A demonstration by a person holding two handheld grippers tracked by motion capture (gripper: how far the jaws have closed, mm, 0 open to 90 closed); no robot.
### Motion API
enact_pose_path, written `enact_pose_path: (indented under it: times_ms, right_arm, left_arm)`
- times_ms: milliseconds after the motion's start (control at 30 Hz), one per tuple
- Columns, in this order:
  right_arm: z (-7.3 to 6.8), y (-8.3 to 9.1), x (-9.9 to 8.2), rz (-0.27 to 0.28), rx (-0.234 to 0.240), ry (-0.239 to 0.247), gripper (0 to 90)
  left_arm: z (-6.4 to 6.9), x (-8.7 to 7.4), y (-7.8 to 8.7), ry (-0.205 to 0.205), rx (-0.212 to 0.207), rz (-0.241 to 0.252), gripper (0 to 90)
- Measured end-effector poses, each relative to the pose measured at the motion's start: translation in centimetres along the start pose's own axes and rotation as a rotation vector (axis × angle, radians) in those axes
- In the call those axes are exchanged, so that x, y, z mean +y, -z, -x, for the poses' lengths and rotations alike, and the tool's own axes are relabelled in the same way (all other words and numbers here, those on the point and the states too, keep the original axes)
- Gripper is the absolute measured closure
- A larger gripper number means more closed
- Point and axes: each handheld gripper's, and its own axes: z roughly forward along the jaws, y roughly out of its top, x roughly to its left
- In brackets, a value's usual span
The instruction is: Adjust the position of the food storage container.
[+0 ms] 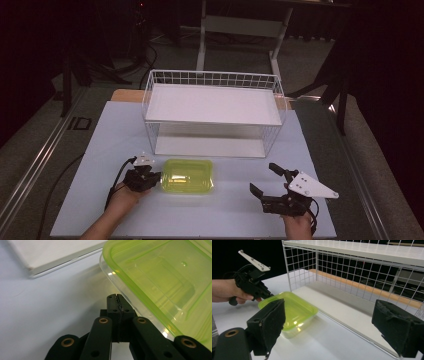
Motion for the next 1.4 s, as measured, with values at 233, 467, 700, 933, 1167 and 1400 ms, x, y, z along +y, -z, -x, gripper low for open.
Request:
enact_pose_path:
  times_ms: [233, 467, 700, 933, 1167, 1400]
  right_arm:
    - [-0.1, -0.1, 0.0, -0.003, 0.004, 0.002, 11.7]
    - [-0.1, -0.2, -0.1, -0.011, 0.009, 0.004, 11.8]
    - [-0.2, -0.3, -0.1, -0.015, 0.012, 0.007, 11.8]
    - [-0.1, -0.2, -0.1, -0.015, 0.012, 0.007, 11.7]
    - [-0.1, -0.3, -0.1, -0.017, 0.013, 0.007, 11.8]
    - [-0.1, -0.4, -0.1, -0.018, 0.015, 0.007, 11.7]
  left_arm:
    - [1.4, 0.8, -1.6, -0.023, -0.034, -0.015, 90.0]
    - [2.5, 1.7, -3.0, -0.039, -0.049, -0.017, 90.0]
    - [3.2, 2.6, -3.9, -0.015, -0.057, -0.041, 90.0]
    - [4.5, 2.7, -4.2, -0.009, -0.083, -0.049, 90.0]
    - [5.4, 2.2, -4.0, -0.019, -0.108, -0.059, 90.0]
    - [6.0, 2.1, -4.2, -0.023, -0.123, -0.066, 90.0]
